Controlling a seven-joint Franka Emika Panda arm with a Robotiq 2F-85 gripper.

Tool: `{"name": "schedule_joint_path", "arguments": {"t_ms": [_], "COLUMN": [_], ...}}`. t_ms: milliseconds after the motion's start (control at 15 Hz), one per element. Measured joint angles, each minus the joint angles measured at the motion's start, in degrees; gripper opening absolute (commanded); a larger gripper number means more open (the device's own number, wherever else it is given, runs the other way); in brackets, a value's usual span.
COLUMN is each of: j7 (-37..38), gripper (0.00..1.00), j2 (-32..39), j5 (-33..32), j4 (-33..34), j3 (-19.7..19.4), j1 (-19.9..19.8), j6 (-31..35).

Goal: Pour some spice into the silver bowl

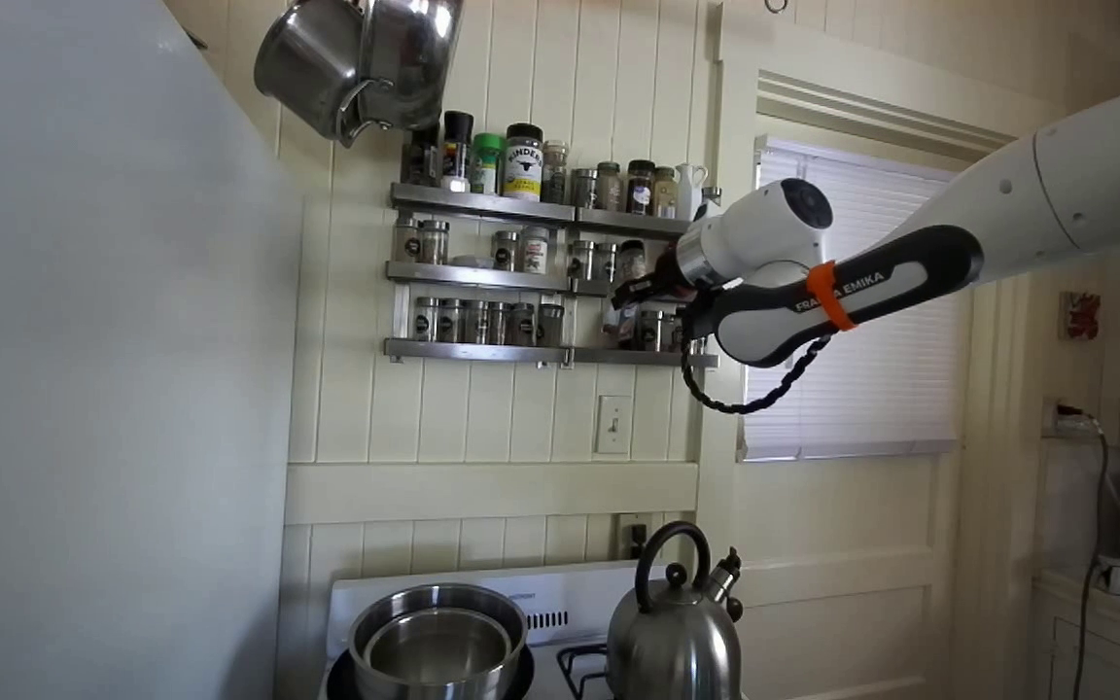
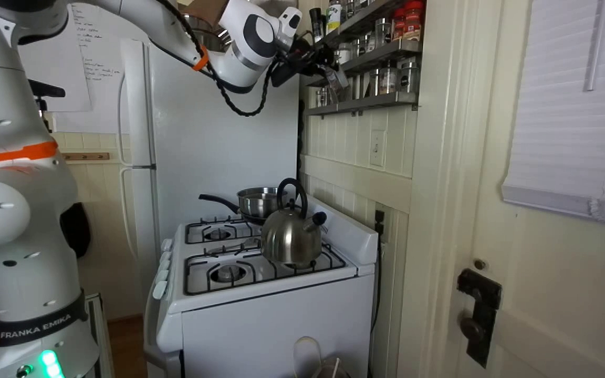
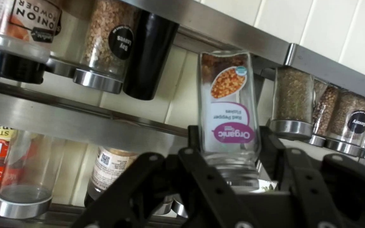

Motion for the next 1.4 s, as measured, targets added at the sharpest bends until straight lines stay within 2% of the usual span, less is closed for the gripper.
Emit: {"name": "schedule_joint_path", "arguments": {"t_ms": [400, 1000, 1400], "j7": [8.4, 19.8, 28.7], "gripper": [0.23, 0.23, 0.23], "j2": [1.8, 2.1, 2.1], "j5": [-7.9, -16.7, -25.3], "j4": [3.5, 4.2, 5.2], "j3": [5.7, 13.0, 17.8], "j1": [-8.3, -16.5, -22.2], "j6": [2.9, 2.9, 2.9]}}
